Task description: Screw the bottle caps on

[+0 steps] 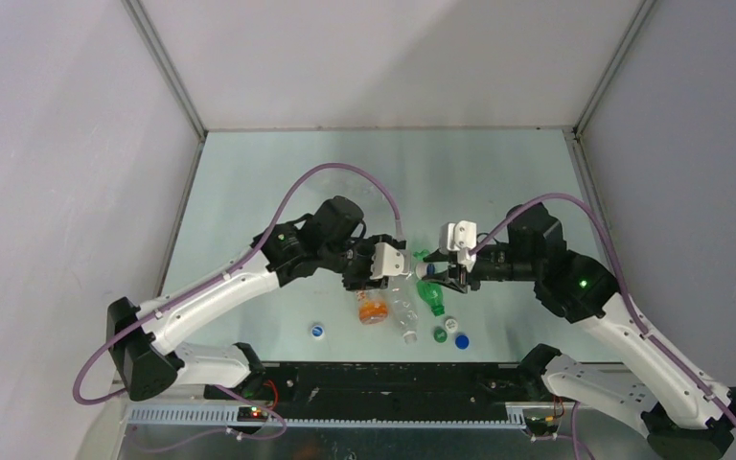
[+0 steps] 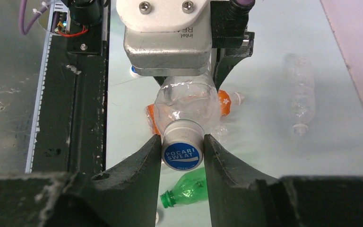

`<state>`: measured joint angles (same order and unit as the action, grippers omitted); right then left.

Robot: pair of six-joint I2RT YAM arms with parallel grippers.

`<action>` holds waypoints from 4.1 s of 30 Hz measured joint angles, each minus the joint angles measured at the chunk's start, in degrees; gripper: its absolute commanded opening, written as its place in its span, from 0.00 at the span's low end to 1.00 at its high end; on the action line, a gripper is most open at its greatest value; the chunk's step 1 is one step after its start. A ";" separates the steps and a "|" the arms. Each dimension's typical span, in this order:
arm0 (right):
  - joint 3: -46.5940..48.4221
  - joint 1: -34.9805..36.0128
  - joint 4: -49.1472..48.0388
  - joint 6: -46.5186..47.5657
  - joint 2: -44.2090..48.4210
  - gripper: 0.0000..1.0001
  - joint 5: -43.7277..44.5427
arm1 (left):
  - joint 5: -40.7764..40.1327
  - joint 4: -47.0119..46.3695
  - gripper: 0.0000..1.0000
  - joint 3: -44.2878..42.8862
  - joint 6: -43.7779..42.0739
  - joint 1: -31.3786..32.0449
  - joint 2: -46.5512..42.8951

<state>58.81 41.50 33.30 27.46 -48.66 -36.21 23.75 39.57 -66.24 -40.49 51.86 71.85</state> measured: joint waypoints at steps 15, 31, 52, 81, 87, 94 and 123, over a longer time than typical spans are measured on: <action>0.00 -0.28 -9.11 -29.90 -2.67 0.00 9.44 | -10.88 -13.99 0.05 9.22 4.04 1.36 -6.69; 0.00 9.92 -15.96 -47.34 -1.20 0.56 38.23 | -21.20 -34.95 0.06 15.63 13.90 4.26 -9.16; -4.92 10.67 -28.17 -47.45 -1.07 0.01 42.12 | -20.31 -41.05 0.14 16.81 22.32 4.20 -9.14; -5.55 -32.33 -29.14 -31.23 -11.89 0.00 39.67 | -28.63 -31.95 1.00 25.44 36.89 -19.98 -28.39; -5.53 -40.96 -34.64 -27.74 -20.17 0.00 39.60 | -31.91 -30.12 1.00 26.18 35.50 -24.06 -30.29; -5.55 -45.29 -39.34 -25.77 -27.78 0.00 39.47 | -33.27 -29.51 1.00 27.58 34.51 -24.30 -31.28; -8.61 -45.77 -44.44 -25.64 -31.06 0.53 39.23 | -31.61 -32.17 1.00 29.92 34.45 -26.18 -34.01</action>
<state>50.19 -4.27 -11.14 1.83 -79.72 3.03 -7.86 7.40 -36.32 -6.04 25.67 37.85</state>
